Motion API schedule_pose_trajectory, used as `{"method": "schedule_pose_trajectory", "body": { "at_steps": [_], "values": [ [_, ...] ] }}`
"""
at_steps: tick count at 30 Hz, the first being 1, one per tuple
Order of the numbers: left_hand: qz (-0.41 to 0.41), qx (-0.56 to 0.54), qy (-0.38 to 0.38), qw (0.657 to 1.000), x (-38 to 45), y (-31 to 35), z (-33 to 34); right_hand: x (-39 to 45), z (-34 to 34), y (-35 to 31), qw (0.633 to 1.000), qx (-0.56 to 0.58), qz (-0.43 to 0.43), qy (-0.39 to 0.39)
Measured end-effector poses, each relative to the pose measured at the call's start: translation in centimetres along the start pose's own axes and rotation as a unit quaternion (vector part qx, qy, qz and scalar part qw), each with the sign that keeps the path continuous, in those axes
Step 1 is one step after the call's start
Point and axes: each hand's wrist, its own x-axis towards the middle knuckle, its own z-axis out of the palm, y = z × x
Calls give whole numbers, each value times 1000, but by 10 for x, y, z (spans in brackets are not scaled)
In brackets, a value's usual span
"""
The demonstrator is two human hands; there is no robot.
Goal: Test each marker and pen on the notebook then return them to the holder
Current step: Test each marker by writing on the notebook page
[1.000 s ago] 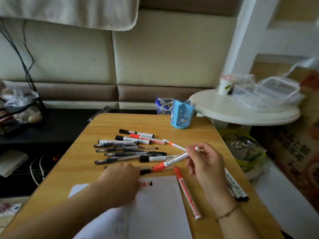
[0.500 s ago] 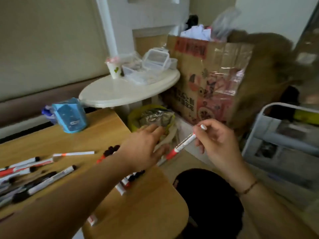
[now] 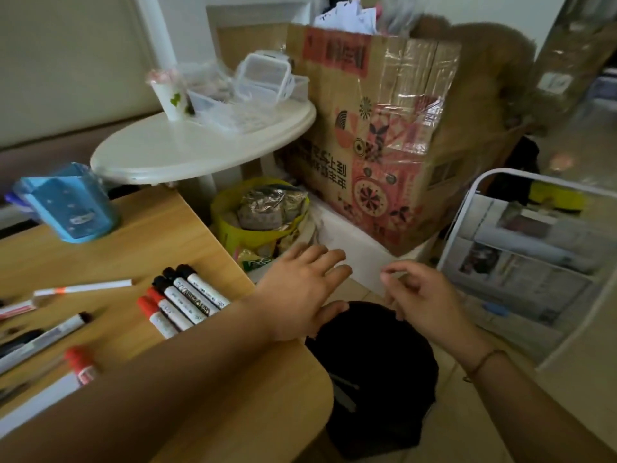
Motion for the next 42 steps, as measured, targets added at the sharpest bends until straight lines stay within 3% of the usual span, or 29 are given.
{"method": "schedule_pose_trajectory", "body": {
  "at_steps": [8,13,19,23,27,29,33,36,38,40,42],
  "values": [
    [-139,-18,16,990,-94,-37,-47,2,48,-78,991,93,-93,-23],
    [-295,-32,16,955,-211,-56,-72,-10,119,-148,967,96,-199,-126],
    [-454,-46,87,886,-329,-53,-65,-1,242,-228,908,-132,-324,-231],
    [-508,-60,164,843,-356,-54,-60,8,317,-270,845,-273,-413,-203],
    [-511,-75,196,834,-359,-54,-60,20,368,-282,807,-397,-393,-192],
    [-502,-85,207,836,-361,-54,-60,23,378,-279,809,-409,-365,-214],
    [-493,-90,256,826,-365,-53,-61,21,372,-276,826,-392,-350,-206],
    [-472,-97,367,796,-368,-54,-64,9,338,-275,865,-326,-341,-169],
    [-448,-94,419,784,-369,-54,-65,-11,308,-272,901,-220,-325,-187],
    [-451,-61,404,794,-369,-55,-64,-39,283,-272,932,-62,-262,-244],
    [-456,-20,365,811,-368,-57,-63,-64,271,-273,928,100,-177,-312]
  ]
}}
